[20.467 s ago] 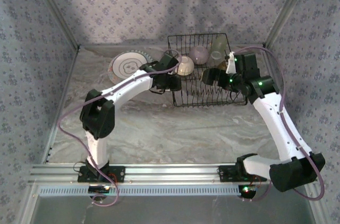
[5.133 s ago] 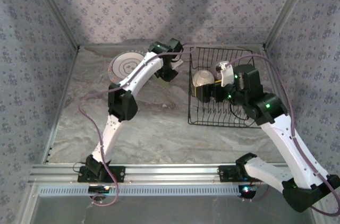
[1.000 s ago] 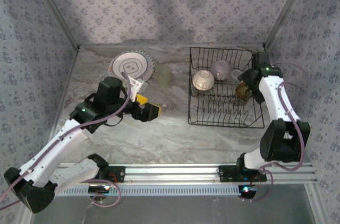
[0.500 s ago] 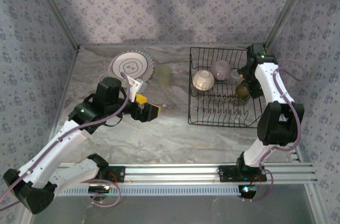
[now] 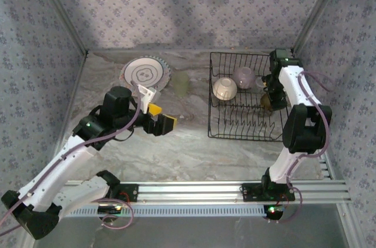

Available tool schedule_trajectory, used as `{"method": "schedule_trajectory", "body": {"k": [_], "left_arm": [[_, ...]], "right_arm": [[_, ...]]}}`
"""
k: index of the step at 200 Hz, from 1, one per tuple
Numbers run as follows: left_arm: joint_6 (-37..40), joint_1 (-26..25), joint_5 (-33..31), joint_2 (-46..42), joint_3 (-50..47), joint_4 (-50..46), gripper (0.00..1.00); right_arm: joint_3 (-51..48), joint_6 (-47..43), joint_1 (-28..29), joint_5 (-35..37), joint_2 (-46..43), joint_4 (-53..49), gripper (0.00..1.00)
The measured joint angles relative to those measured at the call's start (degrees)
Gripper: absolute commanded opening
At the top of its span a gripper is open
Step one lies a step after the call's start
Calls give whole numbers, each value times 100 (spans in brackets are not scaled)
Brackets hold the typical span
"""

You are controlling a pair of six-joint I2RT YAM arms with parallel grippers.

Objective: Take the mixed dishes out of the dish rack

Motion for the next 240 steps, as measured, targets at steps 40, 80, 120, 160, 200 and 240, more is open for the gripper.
{"method": "schedule_trajectory", "body": {"k": [40, 80, 120, 160, 200, 240], "left_arm": [[-2, 0, 87, -188, -72, 122, 99], [-2, 0, 149, -247, -83, 153, 99], [-2, 0, 151, -245, -107, 155, 99], [-2, 0, 149, -247, -120, 153, 99], [-2, 0, 149, -247, -120, 155, 99], [-2, 0, 149, -247, -120, 155, 99]], "right_arm": [[28, 210, -2, -61, 197, -4, 100], [138, 352, -33, -76, 334, -2, 99], [229, 420, -61, -76, 463, -4, 99], [247, 531, -107, -74, 503, -11, 96], [251, 636, -125, -48, 527, -33, 93], [251, 719, -125, -22, 538, -68, 88]]}}
